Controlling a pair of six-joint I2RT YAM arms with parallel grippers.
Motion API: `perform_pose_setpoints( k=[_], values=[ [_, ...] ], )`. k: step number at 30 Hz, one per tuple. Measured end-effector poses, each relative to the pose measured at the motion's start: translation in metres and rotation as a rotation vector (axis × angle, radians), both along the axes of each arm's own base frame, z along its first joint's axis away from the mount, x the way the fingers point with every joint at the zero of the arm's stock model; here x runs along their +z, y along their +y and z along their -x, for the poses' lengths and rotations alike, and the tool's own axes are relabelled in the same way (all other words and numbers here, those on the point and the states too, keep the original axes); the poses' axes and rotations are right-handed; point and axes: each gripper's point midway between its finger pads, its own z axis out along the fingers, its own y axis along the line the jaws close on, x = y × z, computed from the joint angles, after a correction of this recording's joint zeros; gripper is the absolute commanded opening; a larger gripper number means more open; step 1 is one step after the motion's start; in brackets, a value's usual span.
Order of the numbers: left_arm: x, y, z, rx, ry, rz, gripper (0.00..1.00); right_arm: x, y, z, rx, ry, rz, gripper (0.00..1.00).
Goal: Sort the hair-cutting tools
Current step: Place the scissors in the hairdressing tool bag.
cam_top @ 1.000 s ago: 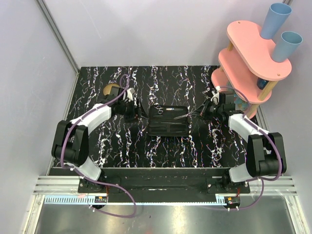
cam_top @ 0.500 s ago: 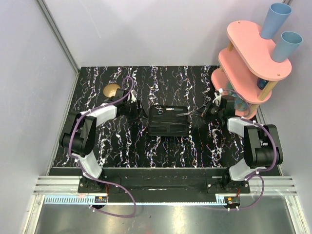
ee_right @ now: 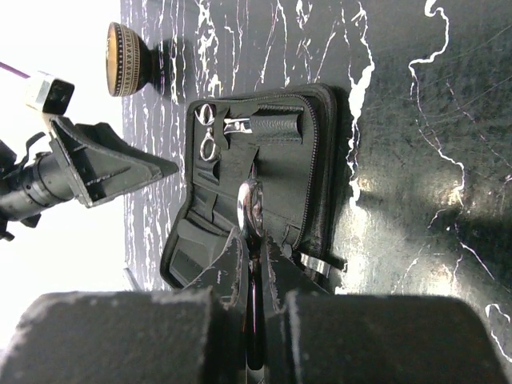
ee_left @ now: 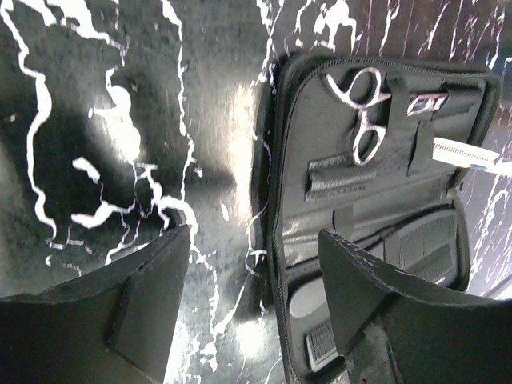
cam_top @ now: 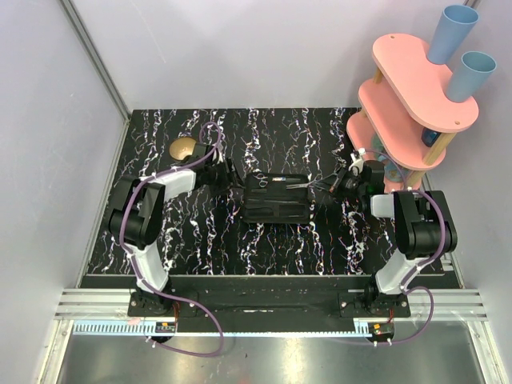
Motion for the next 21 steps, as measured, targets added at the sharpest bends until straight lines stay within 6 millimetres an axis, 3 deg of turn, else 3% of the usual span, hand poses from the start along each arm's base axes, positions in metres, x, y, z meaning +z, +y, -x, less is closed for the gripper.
perform_pose_setpoints(
  k=[9, 17, 21],
  values=[
    [-0.002, -0.016, -0.032, 0.015, -0.027, 0.049, 0.68, -0.015, 0.004, 0.002, 0.047, 0.03, -0.108, 0.0],
    [-0.004, -0.034, -0.032, -0.008, -0.01, 0.105, 0.56, -0.027, 0.01, 0.004, 0.084, 0.05, -0.17, 0.0],
    [-0.007, -0.033, -0.032, -0.003, 0.001, 0.097, 0.48, -0.032, 0.009, 0.002, 0.091, 0.062, -0.181, 0.04]
  ],
)
